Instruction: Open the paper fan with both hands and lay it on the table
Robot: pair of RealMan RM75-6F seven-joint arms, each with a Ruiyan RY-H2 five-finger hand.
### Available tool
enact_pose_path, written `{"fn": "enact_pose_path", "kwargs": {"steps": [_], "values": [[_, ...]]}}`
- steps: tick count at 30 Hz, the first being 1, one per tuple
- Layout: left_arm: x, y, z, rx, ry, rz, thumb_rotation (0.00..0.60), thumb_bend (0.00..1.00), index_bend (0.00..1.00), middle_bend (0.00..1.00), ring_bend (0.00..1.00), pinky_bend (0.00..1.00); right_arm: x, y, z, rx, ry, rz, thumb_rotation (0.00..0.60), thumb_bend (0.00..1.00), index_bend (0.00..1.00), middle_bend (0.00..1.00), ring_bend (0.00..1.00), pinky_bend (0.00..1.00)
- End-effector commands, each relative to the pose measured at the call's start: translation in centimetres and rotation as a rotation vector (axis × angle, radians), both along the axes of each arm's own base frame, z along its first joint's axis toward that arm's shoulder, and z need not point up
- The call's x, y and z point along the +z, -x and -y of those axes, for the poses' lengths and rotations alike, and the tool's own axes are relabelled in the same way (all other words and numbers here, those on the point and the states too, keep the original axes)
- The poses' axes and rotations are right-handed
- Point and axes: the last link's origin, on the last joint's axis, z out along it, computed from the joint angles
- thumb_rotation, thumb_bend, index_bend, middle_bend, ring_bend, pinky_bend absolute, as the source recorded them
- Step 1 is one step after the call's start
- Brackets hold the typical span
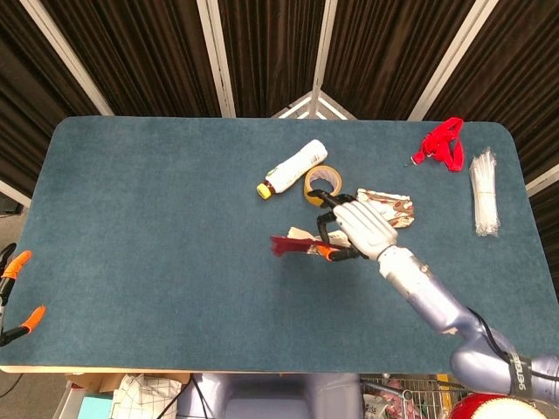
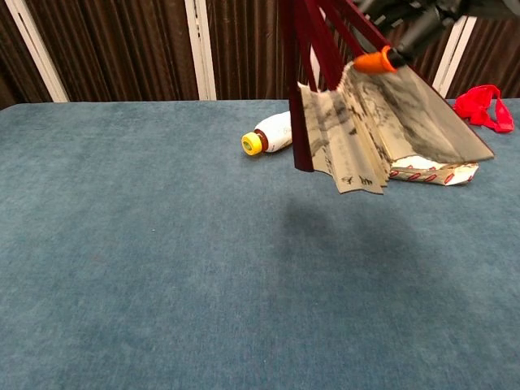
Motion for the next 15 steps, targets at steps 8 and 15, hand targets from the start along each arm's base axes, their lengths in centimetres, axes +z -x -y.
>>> {"fn": "enact_pose_path", "kwargs": {"steps": [8, 15], "values": [[-0.6, -0.5, -0.4, -0.042, -0.027, 0.057, 0.600, 0.31, 0.13, 0.02, 0.00, 0.10, -1.0, -5.9, -0.3, 0.117, -0.056, 0.018, 0.600, 0.46, 0.74, 0.14, 0.24, 0.19], [-1.2, -1.2, -0.7, -0.068, -0.020, 0.109, 0.600, 0.29, 0.13, 0.03, 0.00, 0.10, -1.9, -11.2, -2.4, 0.231, -0.055, 0.020, 0.600, 0.46, 0.74, 0.14, 0.24, 0.19]]}}
